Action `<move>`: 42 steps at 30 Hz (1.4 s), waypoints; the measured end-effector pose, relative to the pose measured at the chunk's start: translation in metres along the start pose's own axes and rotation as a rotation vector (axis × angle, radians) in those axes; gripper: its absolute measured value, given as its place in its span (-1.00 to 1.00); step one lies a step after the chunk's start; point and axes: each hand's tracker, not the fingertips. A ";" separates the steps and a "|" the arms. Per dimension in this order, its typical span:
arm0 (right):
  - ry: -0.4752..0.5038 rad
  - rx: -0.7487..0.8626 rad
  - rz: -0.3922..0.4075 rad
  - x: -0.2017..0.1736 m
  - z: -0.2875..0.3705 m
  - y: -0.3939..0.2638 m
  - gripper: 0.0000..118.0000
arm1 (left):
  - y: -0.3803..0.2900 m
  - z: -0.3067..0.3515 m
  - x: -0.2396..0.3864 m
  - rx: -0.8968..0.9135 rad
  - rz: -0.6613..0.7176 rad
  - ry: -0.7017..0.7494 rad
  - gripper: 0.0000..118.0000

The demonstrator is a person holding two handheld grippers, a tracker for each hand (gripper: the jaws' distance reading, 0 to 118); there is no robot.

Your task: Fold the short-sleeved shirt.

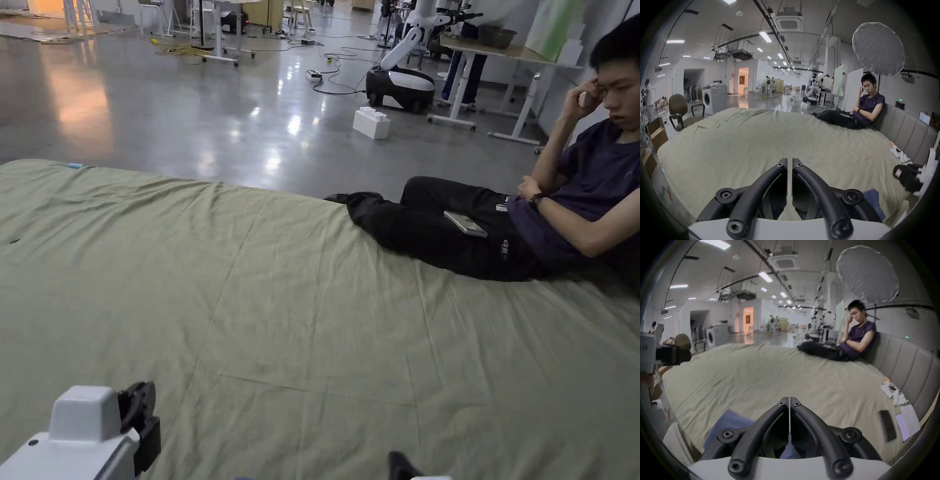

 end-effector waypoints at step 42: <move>-0.040 -0.181 -0.001 -0.014 -0.045 -0.087 -0.96 | -0.144 -0.129 0.004 -0.835 0.651 -0.829 -0.56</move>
